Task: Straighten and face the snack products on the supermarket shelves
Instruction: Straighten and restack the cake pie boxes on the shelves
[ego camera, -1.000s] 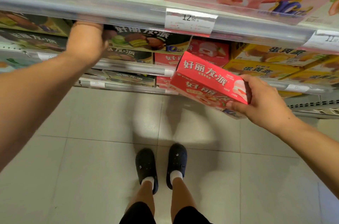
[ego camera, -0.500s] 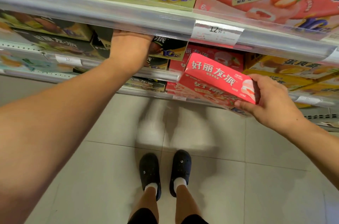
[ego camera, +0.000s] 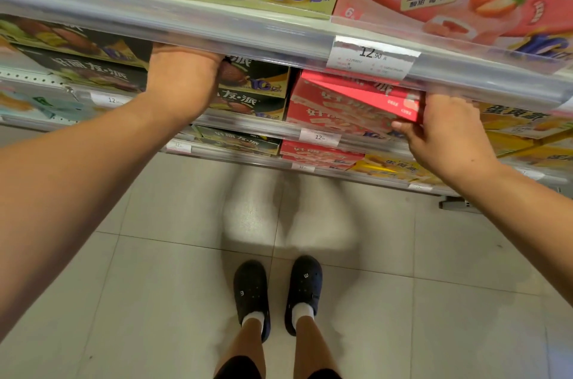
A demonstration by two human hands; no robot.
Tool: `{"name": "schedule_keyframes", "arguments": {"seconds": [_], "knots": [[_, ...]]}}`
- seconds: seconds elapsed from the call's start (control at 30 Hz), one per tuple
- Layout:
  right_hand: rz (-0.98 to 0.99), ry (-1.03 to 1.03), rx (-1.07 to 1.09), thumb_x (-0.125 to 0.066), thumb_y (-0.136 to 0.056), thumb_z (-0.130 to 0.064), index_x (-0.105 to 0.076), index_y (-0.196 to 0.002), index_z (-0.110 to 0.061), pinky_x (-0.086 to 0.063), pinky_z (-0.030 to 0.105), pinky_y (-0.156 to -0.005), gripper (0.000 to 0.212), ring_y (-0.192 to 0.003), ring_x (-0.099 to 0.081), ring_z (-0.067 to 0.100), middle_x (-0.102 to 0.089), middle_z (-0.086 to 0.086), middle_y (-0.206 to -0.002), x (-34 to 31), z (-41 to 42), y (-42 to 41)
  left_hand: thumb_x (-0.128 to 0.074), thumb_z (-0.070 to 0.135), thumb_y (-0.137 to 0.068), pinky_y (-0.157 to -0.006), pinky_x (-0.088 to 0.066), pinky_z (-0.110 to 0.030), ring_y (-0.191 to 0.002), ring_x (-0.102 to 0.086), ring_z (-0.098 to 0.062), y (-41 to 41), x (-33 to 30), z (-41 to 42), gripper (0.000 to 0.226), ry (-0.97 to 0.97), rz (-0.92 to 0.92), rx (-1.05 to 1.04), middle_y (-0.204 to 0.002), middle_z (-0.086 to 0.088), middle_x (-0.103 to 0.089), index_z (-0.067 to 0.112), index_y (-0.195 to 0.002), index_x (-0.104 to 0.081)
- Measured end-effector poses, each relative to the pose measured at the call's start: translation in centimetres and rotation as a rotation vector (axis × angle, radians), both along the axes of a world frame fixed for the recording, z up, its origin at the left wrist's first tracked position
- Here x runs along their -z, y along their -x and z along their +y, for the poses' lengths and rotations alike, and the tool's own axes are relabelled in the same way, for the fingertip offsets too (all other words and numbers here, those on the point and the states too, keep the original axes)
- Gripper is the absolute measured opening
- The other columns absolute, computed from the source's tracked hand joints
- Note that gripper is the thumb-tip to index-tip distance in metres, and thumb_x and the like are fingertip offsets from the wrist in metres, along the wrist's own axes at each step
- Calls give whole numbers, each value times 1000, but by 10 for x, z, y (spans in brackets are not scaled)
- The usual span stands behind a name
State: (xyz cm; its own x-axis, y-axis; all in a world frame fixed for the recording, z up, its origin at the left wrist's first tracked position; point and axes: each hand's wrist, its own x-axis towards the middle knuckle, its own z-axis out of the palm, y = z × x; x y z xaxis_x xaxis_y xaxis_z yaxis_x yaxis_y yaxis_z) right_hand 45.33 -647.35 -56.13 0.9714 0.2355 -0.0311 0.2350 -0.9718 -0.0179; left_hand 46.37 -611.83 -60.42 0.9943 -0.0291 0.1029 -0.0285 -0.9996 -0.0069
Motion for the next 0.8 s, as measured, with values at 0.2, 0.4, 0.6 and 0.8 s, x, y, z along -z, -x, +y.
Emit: {"name": "schedule_keyframes", "arguments": {"seconds": [0.2,0.4,0.6,0.8], "knots": [[184,109,44,-47,-98,-32,-58,-93,-4,-36,35,-62,30,-58,-42,27,-42,7,-63,8,9,-31,-57,20,-91,-83,-44,-47,-108,-54,-41,4,-2,-4,24,30,-45,-14,-116,-17,-62,17,-113,-65],[349,86,116,-39,-102,-30,-49,-135,-15,-36,40,-100,38,-121,-48,36,-51,19,-136,15,8,-57,-54,19,-93,-93,-39,-48,-115,-50,-41,4,2,-8,27,27,-40,-30,-123,-16,-59,21,-116,-67],[280,132,22,-40,-101,-22,-61,-111,-3,-33,33,-67,30,-60,-44,25,-56,16,-78,15,3,-54,-57,9,-90,-87,-41,-50,-105,-55,-45,8,-3,-15,21,57,-65,-45,-110,-24,-62,12,-107,-69],[215,114,-26,-38,-103,-24,-59,-102,-8,-25,29,-55,27,-50,-31,15,-36,3,-59,19,2,-56,-54,17,-92,-99,-34,-48,-120,-47,-40,7,-3,-17,26,23,-20,-80,-126,-16,-57,20,-114,-68]]}}
